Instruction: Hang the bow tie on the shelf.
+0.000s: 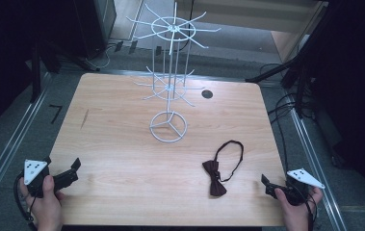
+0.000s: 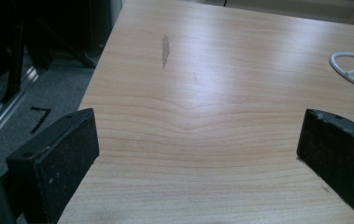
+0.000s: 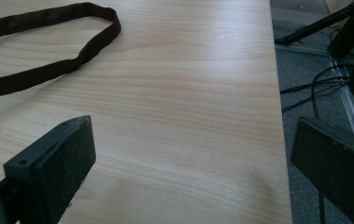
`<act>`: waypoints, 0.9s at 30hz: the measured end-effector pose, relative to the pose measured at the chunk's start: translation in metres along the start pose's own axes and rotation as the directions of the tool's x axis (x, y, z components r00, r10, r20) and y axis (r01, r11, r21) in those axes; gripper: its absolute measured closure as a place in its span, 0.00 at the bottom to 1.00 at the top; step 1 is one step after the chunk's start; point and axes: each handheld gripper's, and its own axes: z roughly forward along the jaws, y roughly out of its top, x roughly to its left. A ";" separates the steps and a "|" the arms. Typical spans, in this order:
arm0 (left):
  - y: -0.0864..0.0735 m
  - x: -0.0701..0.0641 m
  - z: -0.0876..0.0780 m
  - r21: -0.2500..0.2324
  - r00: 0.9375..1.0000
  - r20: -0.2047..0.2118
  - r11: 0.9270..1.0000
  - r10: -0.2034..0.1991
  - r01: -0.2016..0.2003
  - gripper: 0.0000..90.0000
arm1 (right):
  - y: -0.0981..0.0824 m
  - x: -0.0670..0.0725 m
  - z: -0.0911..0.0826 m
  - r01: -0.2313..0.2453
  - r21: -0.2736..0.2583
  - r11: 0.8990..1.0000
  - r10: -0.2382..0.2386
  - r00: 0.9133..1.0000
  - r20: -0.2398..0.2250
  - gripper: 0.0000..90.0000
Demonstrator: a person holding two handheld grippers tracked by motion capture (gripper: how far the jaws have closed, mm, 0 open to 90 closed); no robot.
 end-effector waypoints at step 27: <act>-0.003 -0.005 -0.006 0.004 0.999 0.032 0.999 0.040 -0.040 0.00 | 0.040 0.034 0.005 -0.003 0.135 0.991 -0.002 0.999 0.040 0.31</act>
